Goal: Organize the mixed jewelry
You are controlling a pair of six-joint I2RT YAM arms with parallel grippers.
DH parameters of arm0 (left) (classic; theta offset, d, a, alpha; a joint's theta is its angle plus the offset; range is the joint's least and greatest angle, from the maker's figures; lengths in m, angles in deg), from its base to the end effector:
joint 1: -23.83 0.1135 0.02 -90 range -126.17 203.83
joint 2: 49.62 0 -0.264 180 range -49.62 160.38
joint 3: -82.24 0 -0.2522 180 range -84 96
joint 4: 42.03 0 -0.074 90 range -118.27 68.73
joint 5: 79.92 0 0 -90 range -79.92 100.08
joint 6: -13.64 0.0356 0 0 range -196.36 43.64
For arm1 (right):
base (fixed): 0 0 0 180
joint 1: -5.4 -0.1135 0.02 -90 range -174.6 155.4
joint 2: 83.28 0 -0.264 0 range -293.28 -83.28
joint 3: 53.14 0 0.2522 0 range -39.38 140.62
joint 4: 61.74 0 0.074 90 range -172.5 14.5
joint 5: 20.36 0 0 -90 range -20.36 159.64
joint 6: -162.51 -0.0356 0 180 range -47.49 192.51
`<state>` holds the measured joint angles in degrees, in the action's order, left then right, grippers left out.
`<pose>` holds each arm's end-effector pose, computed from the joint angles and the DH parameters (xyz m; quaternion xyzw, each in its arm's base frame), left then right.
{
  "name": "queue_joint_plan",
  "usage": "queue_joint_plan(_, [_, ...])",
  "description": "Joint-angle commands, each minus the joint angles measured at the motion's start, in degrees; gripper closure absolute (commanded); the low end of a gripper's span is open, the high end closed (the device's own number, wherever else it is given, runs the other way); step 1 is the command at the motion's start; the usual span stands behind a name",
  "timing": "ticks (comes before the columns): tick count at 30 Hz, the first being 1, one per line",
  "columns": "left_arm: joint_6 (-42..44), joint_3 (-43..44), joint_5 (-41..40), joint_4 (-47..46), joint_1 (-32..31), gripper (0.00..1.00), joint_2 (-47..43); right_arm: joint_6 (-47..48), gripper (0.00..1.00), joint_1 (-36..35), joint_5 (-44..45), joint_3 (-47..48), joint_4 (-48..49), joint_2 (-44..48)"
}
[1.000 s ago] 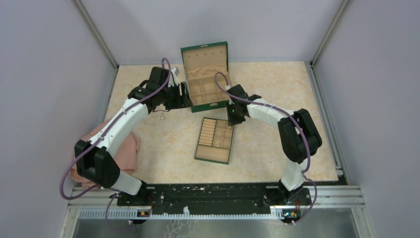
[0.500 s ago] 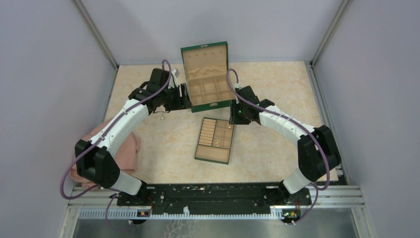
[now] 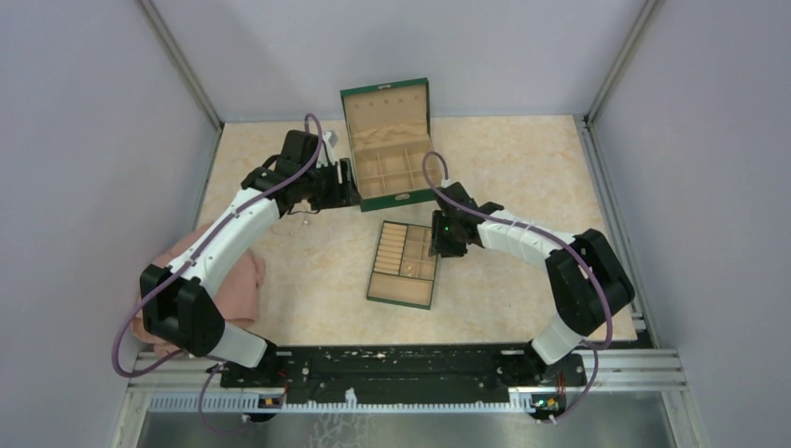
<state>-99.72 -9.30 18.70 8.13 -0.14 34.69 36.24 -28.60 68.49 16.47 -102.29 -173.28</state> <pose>0.2913 -0.1354 0.3159 0.0331 0.9244 -0.2137 0.3141 0.2563 0.1737 0.1938 0.0167 0.9678 0.1523 0.1996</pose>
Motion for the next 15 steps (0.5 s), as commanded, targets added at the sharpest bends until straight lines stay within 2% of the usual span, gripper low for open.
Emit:
queue_joint_plan(1, [-0.29, -0.60, 0.54, -1.08, 0.29, 0.31, -1.68, -1.88, 0.65, -1.73, 0.97, 0.14, 3.04, -2.36])
queue_joint_plan(10, [-0.64, -0.90, 2.07, -0.68, 0.25, 0.30, -1.76, -3.86, 0.74, -1.94, 5.05, 2.09, 2.96, -6.51])
queue_joint_plan(15, [-0.59, -1.56, 2.50, -1.22, 0.28, 0.23, -1.71, -4.38, 0.86, -1.94, 7.96, 1.98, 1.94, -6.72])
